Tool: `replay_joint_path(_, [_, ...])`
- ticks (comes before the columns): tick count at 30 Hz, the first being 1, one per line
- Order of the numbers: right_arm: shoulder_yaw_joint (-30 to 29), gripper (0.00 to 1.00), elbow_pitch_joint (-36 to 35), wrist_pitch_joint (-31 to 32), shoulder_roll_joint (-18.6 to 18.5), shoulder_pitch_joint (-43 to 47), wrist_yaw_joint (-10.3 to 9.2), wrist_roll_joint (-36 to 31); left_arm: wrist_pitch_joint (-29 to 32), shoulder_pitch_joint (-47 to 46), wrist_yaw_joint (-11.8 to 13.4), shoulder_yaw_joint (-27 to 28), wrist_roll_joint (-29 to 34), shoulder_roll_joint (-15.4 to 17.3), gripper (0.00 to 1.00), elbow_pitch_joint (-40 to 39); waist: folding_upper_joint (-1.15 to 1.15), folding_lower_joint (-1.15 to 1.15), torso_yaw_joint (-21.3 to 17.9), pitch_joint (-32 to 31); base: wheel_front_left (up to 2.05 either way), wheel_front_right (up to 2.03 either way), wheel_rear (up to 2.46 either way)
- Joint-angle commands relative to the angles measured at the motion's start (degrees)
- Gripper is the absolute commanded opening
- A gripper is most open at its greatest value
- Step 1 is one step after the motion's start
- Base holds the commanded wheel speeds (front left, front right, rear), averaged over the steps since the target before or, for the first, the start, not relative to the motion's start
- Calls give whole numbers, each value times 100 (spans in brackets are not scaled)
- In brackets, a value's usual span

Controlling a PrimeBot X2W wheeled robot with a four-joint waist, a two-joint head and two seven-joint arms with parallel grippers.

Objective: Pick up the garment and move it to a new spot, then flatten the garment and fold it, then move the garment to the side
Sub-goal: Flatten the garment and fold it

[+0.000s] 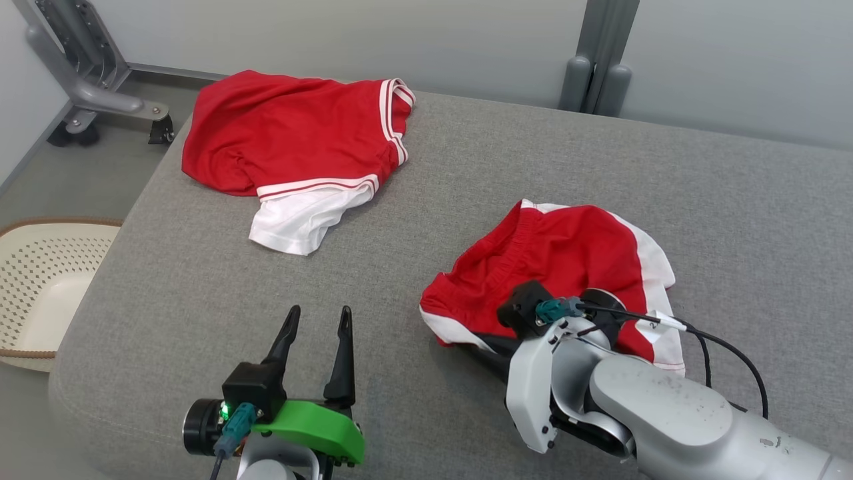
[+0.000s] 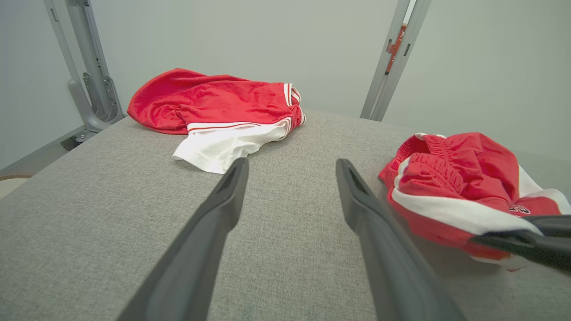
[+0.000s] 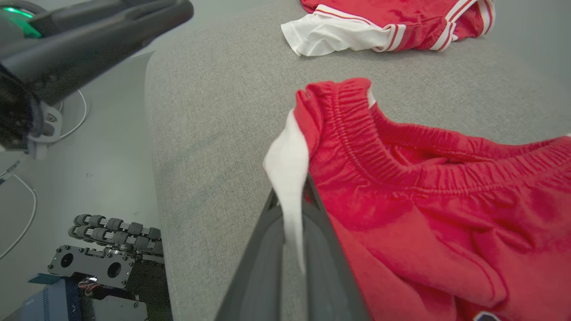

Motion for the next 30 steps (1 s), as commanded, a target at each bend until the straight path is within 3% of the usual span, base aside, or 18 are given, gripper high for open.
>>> replay_joint_path(1, [156, 0, -89, 60, -68, -104, -2, 145, -5, 63, -12, 8, 5, 11, 100, 19, 0, 0, 8, -10, 0, 0, 0])
replay_joint_path(5, [310, 0, 157, -198, -63, -216, -2, 270, -5, 60, -16, -22, -16, 11, 100, 29, 0, 0, 11, 4, 0, 0, 0])
replay_joint_path(6, [278, 10, 334, -333, -4, -251, -2, 205, -5, 54, -15, -35, -22, 11, 100, 34, 0, 0, 11, 15, 0, 0, 0])
replay_joint_path(7, [296, 32, 479, -414, 50, -274, -2, 147, -5, 47, -15, -44, -27, 11, 100, 36, 0, 0, 12, 23, 0, 0, 0])
replay_joint_path(8, [272, 48, 670, -551, 127, -293, -2, 84, -5, 41, -11, -52, -32, 11, 100, 38, 0, 0, 9, 34, 0, 0, 0])
replay_joint_path(9, [216, 100, 834, -666, 207, -299, -2, 57, -5, 35, -6, -57, -38, 11, 100, 38, 0, 0, 4, 44, 0, 0, 0])
replay_joint_path(14, [4, 100, 1716, -1219, 605, -420, -2, -286, -5, 3, 32, -67, -64, 11, 100, 38, 0, 0, -48, 95, 0, 0, 0])
replay_joint_path(20, [-125, 100, 1989, -1626, 774, -453, -2, -241, -5, 57, 61, 2, -73, 11, 100, 34, 0, 0, -255, 71, 0, 0, 0])
replay_joint_path(25, [-305, 100, 1713, -1870, 537, -186, -3, -179, -5, 115, 69, 24, -55, 11, 100, 11, 0, 0, -493, -2, 0, 0, 0])
replay_joint_path(30, [-855, 100, 1283, -1985, 96, 316, -2, -257, -5, 190, 86, 89, -21, 11, 100, -10, 0, 0, -774, -77, 0, 0, 0])
